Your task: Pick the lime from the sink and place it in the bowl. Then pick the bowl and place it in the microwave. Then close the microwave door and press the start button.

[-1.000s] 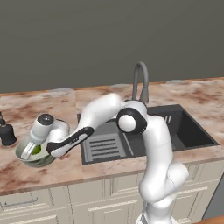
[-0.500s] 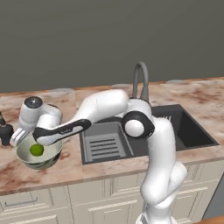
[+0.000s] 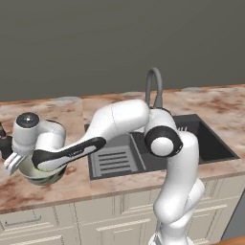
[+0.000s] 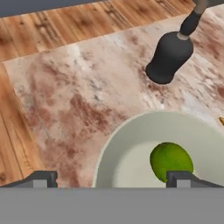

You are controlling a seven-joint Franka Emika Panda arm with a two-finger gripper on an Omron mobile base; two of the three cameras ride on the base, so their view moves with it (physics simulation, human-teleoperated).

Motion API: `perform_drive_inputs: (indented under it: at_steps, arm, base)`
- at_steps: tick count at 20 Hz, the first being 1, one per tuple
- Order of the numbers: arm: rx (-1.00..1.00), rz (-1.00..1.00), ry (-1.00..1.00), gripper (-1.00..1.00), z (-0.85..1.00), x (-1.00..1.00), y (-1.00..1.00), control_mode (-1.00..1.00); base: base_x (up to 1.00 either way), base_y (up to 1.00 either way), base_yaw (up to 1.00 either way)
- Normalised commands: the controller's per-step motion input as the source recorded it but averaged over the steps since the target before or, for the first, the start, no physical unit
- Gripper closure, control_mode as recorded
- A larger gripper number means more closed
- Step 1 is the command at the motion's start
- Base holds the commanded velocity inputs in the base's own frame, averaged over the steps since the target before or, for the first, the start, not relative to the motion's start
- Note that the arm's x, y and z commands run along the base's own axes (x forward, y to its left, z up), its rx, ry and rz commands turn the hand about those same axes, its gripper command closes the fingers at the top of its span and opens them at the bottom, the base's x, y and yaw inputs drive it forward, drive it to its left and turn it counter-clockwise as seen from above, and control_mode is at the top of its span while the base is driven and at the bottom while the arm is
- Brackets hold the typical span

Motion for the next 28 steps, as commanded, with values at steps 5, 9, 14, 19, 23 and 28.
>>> perform_drive_inputs:
  at_steps: [5,9,14,19,23,28]
  arm:
    - [0.00,0.00,0.00,-1.00,-0.10,-0.57,-0.20,-1.00]
    - [-0.04,0.00,0.00,-1.00,-0.07,0.07,-0.17,-1.00]
    - [-0.06,0.00,0.00,-1.00,-0.16,0.21,-0.23,-1.00]
    - [-0.02,0.00,0.00,-1.00,-0.37,0.06,-0.05,-1.00]
    - [-0.01,0.00,0.00,-1.00,-0.38,0.00,-0.02,-1.00]
    - [-0.03,0.00,0.00,-1.00,-0.25,0.08,-0.04,-1.00]
  base:
    - [0.00,0.00,0.00]
    - [0.00,0.00,0.00]
    - [0.00,0.00,0.00]
    - [0.00,0.00,0.00]
    - [0.00,0.00,0.00]
    - [0.00,0.00,0.00]
